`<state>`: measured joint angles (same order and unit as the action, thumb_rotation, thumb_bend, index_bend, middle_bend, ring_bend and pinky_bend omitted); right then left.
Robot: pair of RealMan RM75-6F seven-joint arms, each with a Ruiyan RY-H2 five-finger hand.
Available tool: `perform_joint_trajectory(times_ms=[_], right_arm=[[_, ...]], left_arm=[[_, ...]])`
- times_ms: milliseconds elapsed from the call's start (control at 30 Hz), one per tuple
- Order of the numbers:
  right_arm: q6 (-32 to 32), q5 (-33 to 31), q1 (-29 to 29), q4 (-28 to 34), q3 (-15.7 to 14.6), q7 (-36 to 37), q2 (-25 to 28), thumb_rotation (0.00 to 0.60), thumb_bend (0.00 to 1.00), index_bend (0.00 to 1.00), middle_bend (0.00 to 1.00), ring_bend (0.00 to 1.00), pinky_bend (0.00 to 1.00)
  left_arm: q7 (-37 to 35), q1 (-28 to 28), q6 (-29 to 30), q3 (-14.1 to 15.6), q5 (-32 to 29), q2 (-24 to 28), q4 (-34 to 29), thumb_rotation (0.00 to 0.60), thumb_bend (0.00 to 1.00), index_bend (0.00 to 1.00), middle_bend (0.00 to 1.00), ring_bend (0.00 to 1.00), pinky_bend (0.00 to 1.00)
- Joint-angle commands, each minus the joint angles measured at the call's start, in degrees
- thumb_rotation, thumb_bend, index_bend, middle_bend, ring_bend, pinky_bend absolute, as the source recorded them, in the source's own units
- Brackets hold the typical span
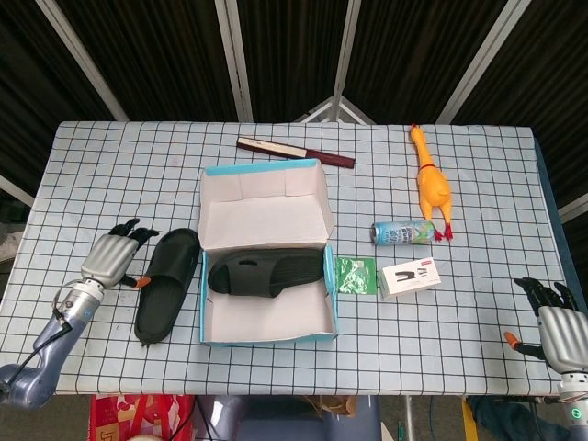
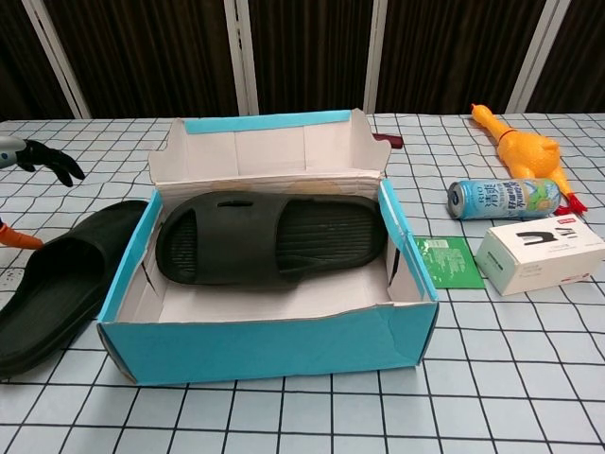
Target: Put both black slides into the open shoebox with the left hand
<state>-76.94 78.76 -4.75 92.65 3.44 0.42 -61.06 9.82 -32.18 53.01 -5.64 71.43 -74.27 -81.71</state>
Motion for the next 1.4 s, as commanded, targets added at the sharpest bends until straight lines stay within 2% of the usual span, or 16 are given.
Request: perform_joint_trajectory(times_ms=[33,133,267,400,533,667,800,900,1100,1400], right_arm=[[0.0,0.0,0.0,0.0,0.0,-0.1,0.0,0.6,0.23,0.18,0.16,0.2,0.08],[0.0,0.0,0.0,0.0,0.0,-0.2,-0.1,0.6,0.23,0.18,0.16,0.2,0.08],[0.2,-0.3,-0.2,0.0,0.0,-0.7,-0.2,0.6,0.23,0.18,0.16,0.2,0.08],[0.7,-0.6,-0.4,0.1,0.0,-1.5,-0.4,0.6,0.23,0.18,0.16,0.2,0.08],[0.8,-0.9,-0.5,0.4,0.1,-2.1,-0.5,0.6,0.23,0.18,0.16,0.2,0.08],[1.0,-1.1,-0.6,0.4,0.0,-2.4,-0.6,0.6,0.23,0.18,0.16,0.2,0.08],[1.2,-1.5,-0.7,0.8,0.0,-3.2,-0.6,0.6,0.23,0.18,0.16,0.2,0.08],[1.2,-1.6,-0.7,0.9,0.0,-3.4,-0.6,0.6,0.23,0.18,0.16,0.2,0.08],[1.3,-2.2,-0.7,0.9,0.2,-4.1,-0.8,0.6,0.23,0.18,0.16,0.2,0.08],[1.7,-2.4,-0.9,1.1,0.1,-4.2,-0.7,0.6,0.23,0.18,0.16,0.2,0.08]], left_arm=[[-2.2,-1.5,-5.3,-0.7,-3.5,2.2,-2.5,0.535,0.24,0.15,0.15,0.01,0.09],[-1.7,-5.0,-13.4,-0.9,-7.9,5.3,-4.3,0.534,0.24,0.14,0.14,0.0,0.06],[5.2,-9.7,-18.0,-0.1,-13.0,6.8,-4.3,0.532,0.24,0.12,0.14,0.0,0.05],[14.3,-15.6,-19.0,1.1,-19.5,7.4,-5.4,0.532,0.24,0.12,0.14,0.0,0.04],[21.5,-20.4,-16.3,2.8,-28.5,8.1,-8.2,0.533,0.25,0.13,0.16,0.0,0.04],[25.2,-24.1,-16.2,5.0,-36.0,8.7,-9.9,0.532,0.28,0.14,0.17,0.0,0.04],[26.6,-29.0,-21.1,8.4,-45.0,9.3,-10.0,0.595,0.28,0.13,0.16,0.0,0.02],[25.3,-31.5,-24.3,9.9,-49.3,9.4,-9.2,0.6,0.29,0.13,0.16,0.0,0.01],[21.5,-35.2,-28.6,12.3,-52.3,8.6,-7.2,0.6,0.29,0.12,0.14,0.0,0.01],[18.4,-37.3,-27.6,15.1,-50.5,7.2,-6.2,0.6,0.29,0.13,0.14,0.0,0.01]])
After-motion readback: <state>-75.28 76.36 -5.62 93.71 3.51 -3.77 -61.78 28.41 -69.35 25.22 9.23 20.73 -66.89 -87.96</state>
